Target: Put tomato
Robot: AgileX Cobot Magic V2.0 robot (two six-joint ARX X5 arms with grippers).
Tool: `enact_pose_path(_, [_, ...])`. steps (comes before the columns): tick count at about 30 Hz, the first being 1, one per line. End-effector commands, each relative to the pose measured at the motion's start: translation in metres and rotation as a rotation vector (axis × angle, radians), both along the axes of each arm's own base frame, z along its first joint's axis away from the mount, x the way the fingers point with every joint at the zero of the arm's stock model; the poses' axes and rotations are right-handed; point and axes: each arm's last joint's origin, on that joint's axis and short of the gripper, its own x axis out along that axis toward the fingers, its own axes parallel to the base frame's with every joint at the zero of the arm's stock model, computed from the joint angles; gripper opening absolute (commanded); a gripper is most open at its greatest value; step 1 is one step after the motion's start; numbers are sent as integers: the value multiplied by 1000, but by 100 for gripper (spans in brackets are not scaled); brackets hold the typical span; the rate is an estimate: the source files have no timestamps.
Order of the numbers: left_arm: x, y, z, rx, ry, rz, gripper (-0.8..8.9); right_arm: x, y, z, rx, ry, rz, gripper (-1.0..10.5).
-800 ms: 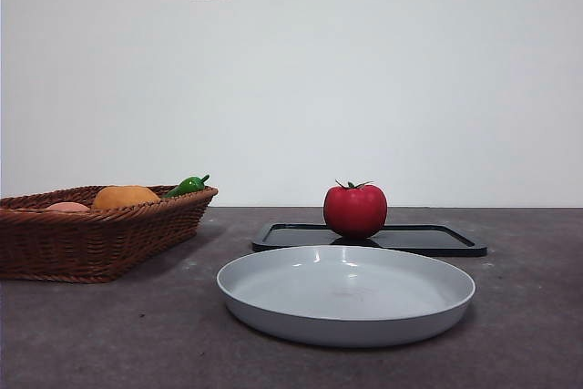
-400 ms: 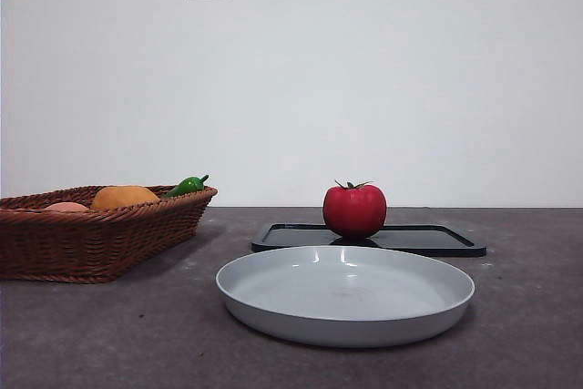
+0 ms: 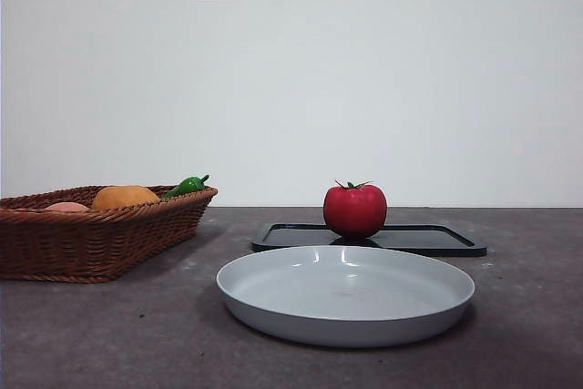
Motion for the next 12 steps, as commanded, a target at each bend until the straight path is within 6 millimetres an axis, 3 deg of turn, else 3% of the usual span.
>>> enact_pose_path(1, [1,0,-8,-4,27,4,8,1,-2,-17,56,-30,-70,11])
enact_pose_path(12, [1,0,-8,-4,27,4,8,5,-7,-72,69,-39,-226,10])
